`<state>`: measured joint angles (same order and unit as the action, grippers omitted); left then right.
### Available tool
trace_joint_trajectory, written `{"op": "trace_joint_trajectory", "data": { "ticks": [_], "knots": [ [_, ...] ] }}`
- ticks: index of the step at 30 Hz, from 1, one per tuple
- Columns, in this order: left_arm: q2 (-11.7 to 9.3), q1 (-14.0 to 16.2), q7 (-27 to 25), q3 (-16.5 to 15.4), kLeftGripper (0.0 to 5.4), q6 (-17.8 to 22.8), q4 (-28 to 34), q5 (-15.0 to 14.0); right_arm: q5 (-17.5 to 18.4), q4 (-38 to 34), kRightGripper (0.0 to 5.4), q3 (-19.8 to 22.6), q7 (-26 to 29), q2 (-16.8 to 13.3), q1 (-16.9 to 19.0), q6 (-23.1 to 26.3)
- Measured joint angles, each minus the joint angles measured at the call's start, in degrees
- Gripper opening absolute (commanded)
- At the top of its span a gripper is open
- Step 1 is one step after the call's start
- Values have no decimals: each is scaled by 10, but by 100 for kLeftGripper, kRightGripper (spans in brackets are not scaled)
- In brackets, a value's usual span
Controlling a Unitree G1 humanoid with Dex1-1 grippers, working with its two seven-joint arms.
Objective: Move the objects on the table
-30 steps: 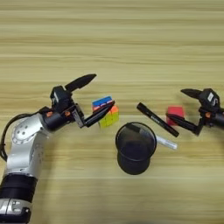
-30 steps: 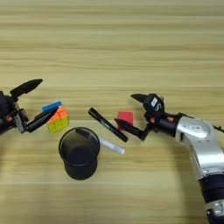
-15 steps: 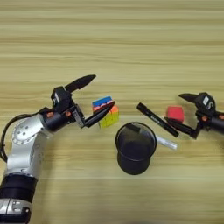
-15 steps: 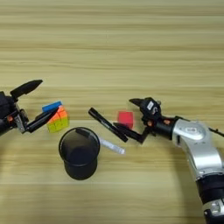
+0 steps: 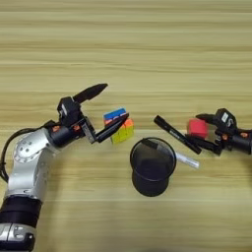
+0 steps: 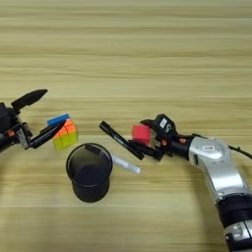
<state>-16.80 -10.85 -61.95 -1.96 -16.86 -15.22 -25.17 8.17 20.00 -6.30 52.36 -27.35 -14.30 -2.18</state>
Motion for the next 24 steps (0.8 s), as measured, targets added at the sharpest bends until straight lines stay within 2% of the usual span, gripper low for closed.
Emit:
{"op": "trace_joint_trajectory", "data": {
  "ticks": [24],
  "knots": [
    [2, -12, 4, 0, 540, -10, -2, 0, 0, 17, 308, 2, 5, 0, -13, -9]
  ]
}}
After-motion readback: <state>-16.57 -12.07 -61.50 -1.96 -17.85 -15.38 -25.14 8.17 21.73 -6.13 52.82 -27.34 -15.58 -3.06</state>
